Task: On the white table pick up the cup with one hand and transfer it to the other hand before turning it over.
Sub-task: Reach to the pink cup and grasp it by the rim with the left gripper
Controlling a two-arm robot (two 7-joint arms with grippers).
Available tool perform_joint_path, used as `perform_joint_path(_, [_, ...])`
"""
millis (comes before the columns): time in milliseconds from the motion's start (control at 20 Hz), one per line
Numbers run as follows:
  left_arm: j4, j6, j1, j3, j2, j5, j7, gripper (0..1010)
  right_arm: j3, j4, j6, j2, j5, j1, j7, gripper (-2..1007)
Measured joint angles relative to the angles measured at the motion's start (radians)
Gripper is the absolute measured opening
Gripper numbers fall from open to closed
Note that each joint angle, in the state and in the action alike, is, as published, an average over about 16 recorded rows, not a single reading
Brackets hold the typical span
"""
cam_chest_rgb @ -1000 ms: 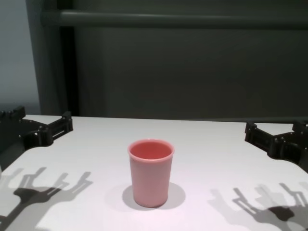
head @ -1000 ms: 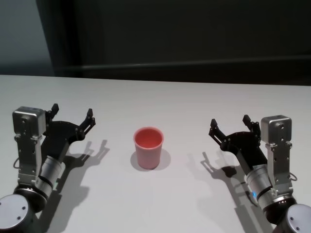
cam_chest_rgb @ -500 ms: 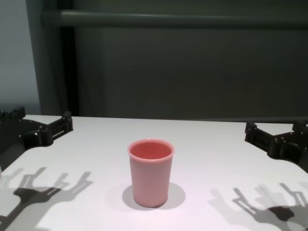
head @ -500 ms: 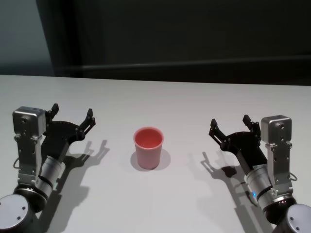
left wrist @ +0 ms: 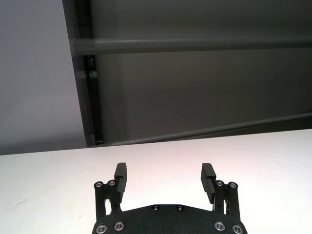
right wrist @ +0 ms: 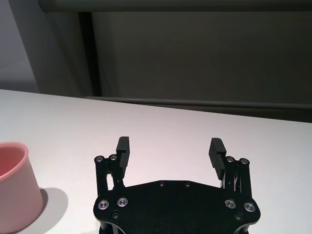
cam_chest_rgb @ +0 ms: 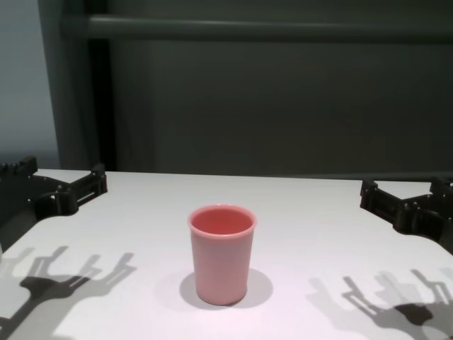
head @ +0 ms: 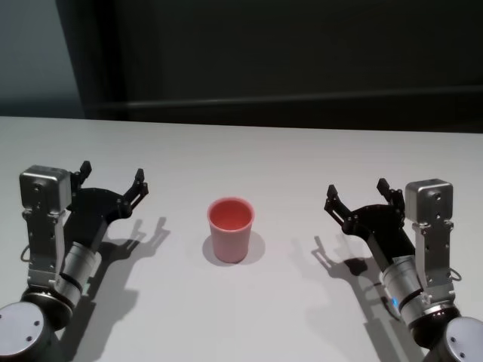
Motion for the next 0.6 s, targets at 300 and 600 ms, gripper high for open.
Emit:
perform_joint_path(300, [0.000,0.000,0.000,0.000,0.000,0.000,0.000,1001,0.000,0.000,0.000,0.000,0.000,0.000,0.000,1002])
perform_joint_path(600, [0.000,0.000,0.000,0.000,0.000,0.000,0.000,1001,0.000,0.000,0.000,0.000,0.000,0.000,0.000,1002])
